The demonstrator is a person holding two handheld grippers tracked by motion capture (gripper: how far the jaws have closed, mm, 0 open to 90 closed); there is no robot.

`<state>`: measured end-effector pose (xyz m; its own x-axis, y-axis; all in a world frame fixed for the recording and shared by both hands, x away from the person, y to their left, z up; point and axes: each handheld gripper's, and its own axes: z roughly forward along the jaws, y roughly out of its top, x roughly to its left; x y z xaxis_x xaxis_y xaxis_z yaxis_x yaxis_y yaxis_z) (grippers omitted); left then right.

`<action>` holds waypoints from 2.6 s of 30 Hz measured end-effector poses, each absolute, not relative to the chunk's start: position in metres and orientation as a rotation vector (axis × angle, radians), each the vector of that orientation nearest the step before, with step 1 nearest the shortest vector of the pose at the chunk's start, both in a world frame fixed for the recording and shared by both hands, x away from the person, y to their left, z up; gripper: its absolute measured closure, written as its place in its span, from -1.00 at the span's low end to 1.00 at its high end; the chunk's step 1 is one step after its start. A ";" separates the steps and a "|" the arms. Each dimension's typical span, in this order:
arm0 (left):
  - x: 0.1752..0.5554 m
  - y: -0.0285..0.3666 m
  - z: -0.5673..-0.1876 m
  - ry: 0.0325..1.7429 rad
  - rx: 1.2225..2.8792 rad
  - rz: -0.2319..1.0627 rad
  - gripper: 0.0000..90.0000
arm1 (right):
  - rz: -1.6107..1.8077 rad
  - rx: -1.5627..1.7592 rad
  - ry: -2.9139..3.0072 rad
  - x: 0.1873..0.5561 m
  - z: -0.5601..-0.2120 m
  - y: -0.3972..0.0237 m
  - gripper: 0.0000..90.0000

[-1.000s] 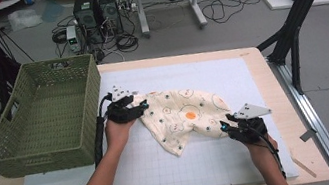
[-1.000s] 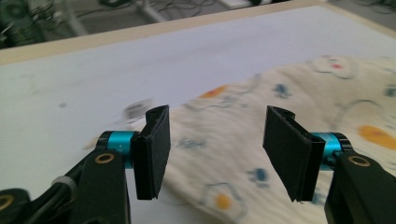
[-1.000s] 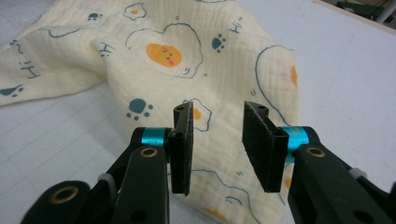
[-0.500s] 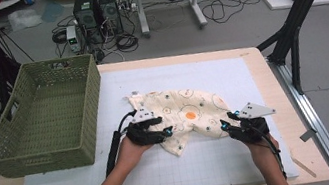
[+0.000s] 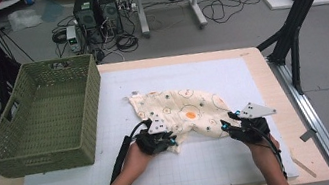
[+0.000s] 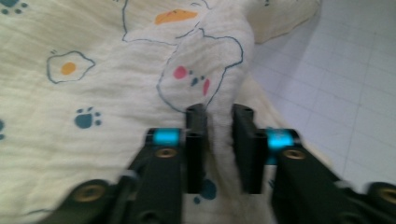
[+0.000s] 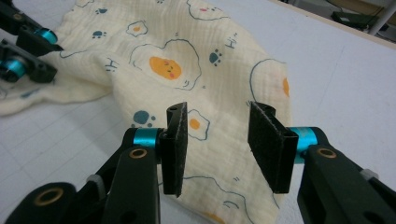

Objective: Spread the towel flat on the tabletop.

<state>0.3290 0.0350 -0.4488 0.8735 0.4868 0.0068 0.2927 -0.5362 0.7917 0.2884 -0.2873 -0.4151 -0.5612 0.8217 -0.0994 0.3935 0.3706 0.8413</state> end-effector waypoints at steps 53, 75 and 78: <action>0.358 0.125 -0.451 0.927 2.044 0.390 0.90 | 1.115 1.080 2.366 0.332 -0.451 -0.234 0.64; 0.409 0.118 -0.440 1.087 1.944 0.575 0.92 | 0.944 1.136 2.171 0.360 -0.441 -0.237 0.90; 0.410 0.115 -0.441 1.098 1.928 0.575 0.89 | 0.890 1.140 2.162 0.362 -0.443 -0.234 0.80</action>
